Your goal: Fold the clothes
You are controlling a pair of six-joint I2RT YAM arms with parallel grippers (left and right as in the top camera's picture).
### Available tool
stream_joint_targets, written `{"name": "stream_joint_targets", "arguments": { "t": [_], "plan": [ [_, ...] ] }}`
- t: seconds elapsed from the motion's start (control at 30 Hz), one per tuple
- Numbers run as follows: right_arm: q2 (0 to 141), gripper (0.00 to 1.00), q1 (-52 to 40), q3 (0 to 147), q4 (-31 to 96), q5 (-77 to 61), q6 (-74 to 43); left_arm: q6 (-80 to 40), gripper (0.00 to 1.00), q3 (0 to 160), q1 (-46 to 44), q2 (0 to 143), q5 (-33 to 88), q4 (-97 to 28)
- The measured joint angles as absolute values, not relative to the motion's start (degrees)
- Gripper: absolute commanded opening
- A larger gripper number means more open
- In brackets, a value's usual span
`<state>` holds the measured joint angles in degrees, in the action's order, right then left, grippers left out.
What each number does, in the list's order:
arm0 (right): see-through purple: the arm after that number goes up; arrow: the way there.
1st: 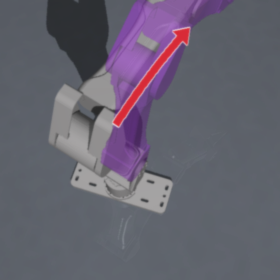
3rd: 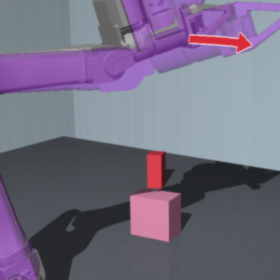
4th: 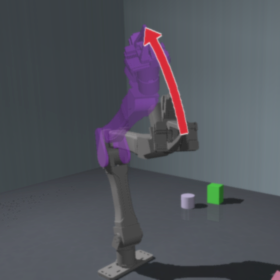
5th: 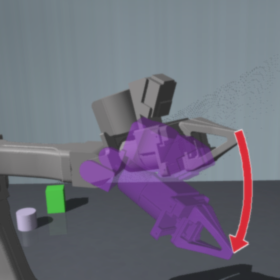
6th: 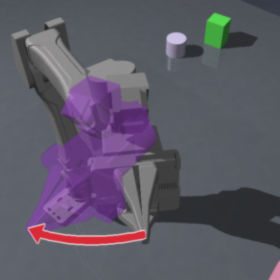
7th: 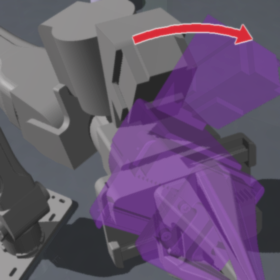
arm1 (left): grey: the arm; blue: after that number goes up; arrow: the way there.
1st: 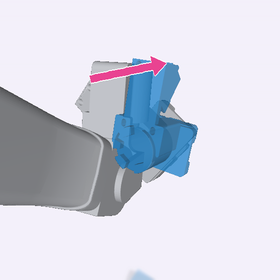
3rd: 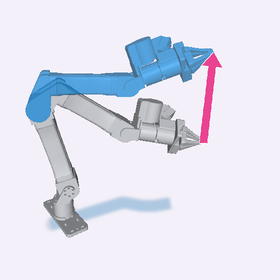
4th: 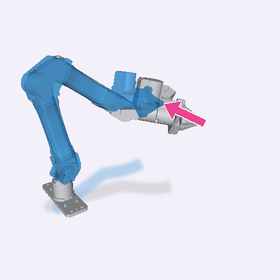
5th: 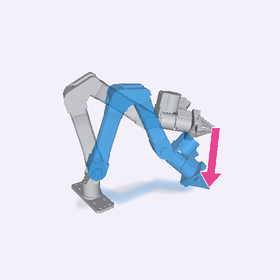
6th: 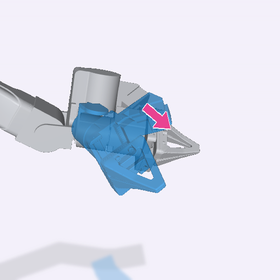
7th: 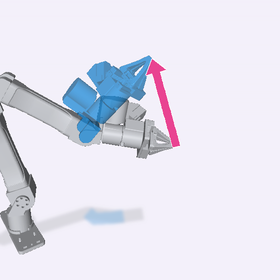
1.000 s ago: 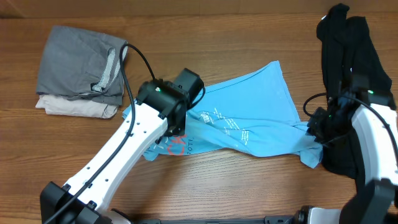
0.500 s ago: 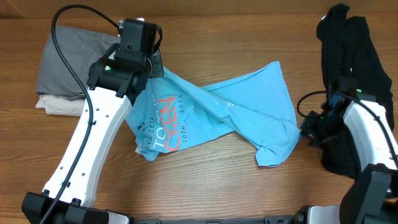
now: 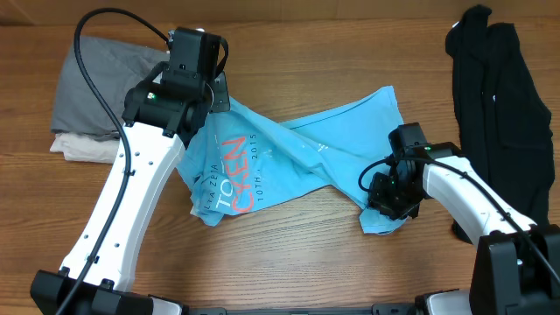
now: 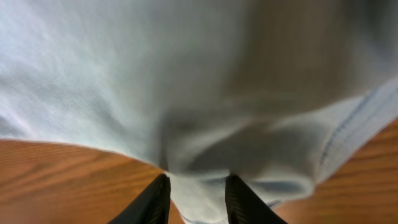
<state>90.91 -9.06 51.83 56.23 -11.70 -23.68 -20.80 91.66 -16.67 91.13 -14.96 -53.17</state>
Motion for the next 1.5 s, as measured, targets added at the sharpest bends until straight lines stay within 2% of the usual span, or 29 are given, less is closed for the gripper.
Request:
{"name": "stream_joint_targets", "arguments": {
  "t": [0.27,0.73,0.97,1.17,1.33,1.5],
  "plan": [
    [90.91,0.34,-7.86,51.83,53.6,-6.66,-28.51,-20.78,0.04,91.66,-16.67,91.13,-15.03,-54.5],
    [90.91,0.34,-8.03,51.83,51.07,-6.9,-23.35,-20.75,0.04,91.66,-16.67,91.13,-15.0,-53.69],
    [90.91,0.34,-8.16,51.83,57.34,-8.69,-20.71,-20.75,0.04,91.66,-16.67,91.13,-15.0,-53.58],
    [90.11,0.35,-12.36,51.79,59.35,-9.67,-20.36,-20.75,0.04,91.66,-16.67,91.13,-15.0,-53.58],
    [90.04,0.35,-18.13,50.54,58.08,-5.72,-24.77,-20.75,0.04,91.66,-16.67,91.13,-15.0,-53.58],
    [90.04,0.34,-18.37,49.39,57.76,-0.62,-29.39,-20.75,0.04,91.66,-16.67,91.13,-15.0,-53.8]
  ]
}}
